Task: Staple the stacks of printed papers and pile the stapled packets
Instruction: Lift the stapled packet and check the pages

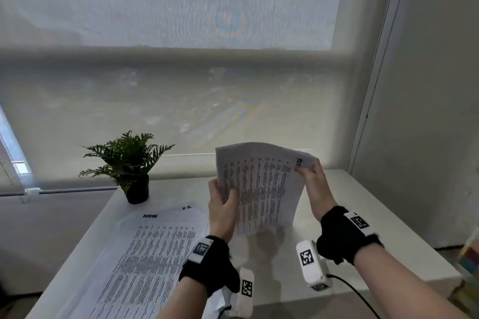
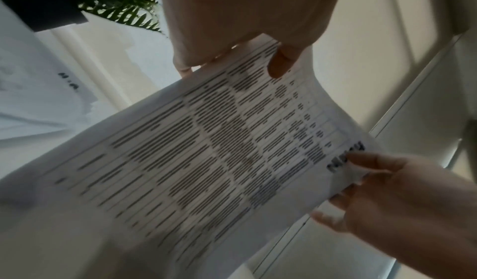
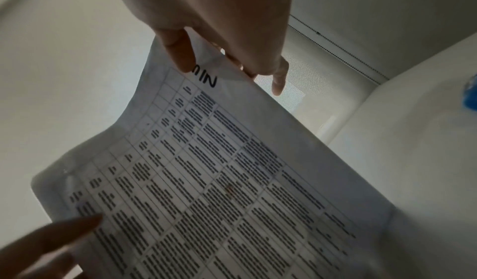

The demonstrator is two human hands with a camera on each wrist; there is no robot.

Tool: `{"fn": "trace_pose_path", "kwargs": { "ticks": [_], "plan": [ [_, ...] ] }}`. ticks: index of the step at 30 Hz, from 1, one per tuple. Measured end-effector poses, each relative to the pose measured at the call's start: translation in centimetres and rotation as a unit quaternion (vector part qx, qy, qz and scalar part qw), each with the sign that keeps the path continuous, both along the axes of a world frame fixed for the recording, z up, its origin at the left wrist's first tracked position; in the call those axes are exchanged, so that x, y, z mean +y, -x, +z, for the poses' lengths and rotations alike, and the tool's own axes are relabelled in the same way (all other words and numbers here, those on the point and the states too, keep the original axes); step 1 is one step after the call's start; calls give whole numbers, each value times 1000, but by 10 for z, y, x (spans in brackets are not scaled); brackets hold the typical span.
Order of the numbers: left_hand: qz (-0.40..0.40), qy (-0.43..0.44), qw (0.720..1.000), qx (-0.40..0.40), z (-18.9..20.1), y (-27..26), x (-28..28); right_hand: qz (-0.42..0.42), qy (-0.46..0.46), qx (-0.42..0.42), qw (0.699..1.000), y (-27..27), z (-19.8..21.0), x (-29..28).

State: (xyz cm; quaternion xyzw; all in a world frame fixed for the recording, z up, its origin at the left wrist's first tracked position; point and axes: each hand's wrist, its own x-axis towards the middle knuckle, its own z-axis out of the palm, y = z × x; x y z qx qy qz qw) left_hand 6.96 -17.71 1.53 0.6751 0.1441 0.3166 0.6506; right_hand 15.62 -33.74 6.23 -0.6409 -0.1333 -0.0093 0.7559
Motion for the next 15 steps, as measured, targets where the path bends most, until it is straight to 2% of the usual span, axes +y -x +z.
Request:
{"fn": "trace_pose_path", "kwargs": {
  "ticks": [3,6,10,15],
  "plan": [
    [-7,-30,998,-54,27,-2,5,2,-5,-7,1000,-1,7,-1],
    [19,-87,994,-67,46,-7,8,0,10,-6,1000,-2,10,3],
    [62,-133,987,-57,50,-14,9,1,10,5,1000,-2,11,5],
    [119,-132,983,-54,50,-19,9,-7,5,-4,1000,1,7,6]
  ]
}}
